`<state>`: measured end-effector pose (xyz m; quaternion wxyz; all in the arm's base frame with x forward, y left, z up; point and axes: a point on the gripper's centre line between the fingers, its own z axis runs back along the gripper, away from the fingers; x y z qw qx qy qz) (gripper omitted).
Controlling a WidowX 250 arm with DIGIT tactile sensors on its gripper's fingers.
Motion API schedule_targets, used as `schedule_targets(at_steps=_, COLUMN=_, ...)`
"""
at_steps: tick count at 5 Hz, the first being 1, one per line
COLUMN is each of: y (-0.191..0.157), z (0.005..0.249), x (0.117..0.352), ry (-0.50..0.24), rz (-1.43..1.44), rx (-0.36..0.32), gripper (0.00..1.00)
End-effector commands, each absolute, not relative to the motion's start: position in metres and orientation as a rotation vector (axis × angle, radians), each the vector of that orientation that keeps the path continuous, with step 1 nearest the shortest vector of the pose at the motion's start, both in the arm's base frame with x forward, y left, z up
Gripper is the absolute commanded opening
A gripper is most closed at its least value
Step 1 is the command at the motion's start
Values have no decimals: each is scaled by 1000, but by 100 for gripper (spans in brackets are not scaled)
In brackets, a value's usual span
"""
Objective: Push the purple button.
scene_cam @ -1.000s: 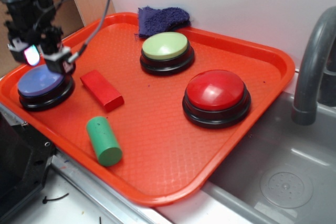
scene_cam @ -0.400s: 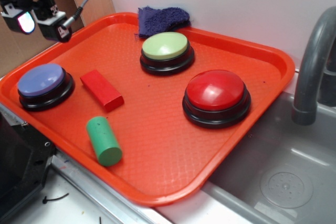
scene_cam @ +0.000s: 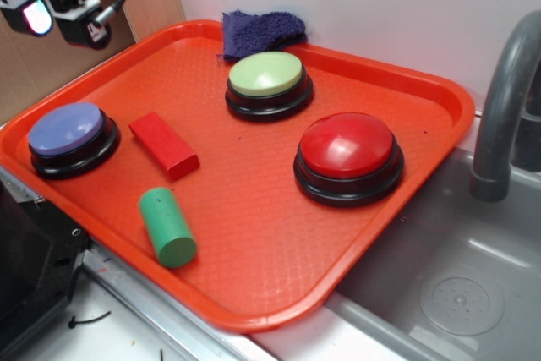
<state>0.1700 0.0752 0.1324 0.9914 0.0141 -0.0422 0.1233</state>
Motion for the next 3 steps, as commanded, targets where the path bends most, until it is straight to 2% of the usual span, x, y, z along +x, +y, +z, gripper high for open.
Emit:
schedule_targets(at_steps=1, y=86, z=163, x=180, ry=-140, rz=273, rx=21, gripper=100)
schedule_targets(at_steps=2, y=84, z=170, x=182, ry=-155, rz=282, rx=23, gripper=100)
schedule_targets(at_steps=3, y=80, z=173, x=182, ry=-138, rz=267, rx=31, gripper=100)
